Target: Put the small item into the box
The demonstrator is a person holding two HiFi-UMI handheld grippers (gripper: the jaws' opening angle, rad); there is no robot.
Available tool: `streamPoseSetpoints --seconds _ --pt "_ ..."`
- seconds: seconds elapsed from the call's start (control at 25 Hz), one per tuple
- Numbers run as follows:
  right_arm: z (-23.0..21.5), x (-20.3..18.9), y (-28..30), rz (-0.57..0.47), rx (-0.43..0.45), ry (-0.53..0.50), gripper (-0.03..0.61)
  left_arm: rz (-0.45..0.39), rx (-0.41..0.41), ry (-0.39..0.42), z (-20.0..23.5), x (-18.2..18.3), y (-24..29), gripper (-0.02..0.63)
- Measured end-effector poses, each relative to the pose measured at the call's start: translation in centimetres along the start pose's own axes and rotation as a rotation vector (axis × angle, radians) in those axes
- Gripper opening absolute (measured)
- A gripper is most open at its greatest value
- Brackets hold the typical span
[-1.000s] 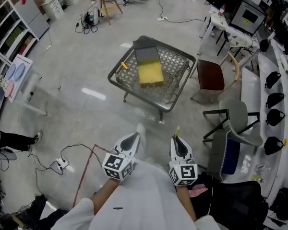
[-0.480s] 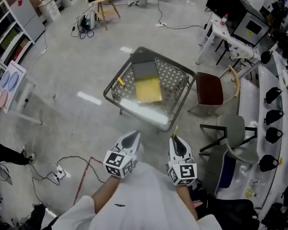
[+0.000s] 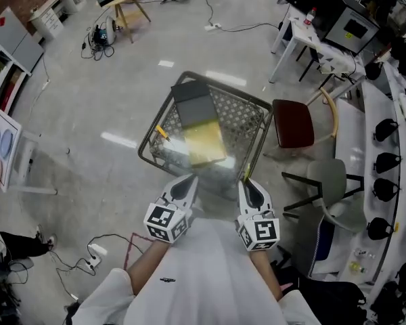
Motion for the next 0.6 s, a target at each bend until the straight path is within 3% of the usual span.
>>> streamPoseSetpoints --seconds 0.32,0.6 --pt "-2.2 1.1 5.8 0.019 0.060 -0.010 0.038 -0.001 0.049 -0.025 2.3 1.2 3.4 0.002" --pt "-4.1 1.4 8.9 0.052 0.190 -0.018 0.038 -0.026 0.186 -0.068 2.8 1.3 3.9 0.002"
Point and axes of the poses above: the fingertips, and each gripper's own axes: y forward along the fingers, z to its left, x out of its top, the point moved 10 cm from there along -y, backward along the fingers, and after that the axes turned 6 degrees about x, right-handed, at the moved point
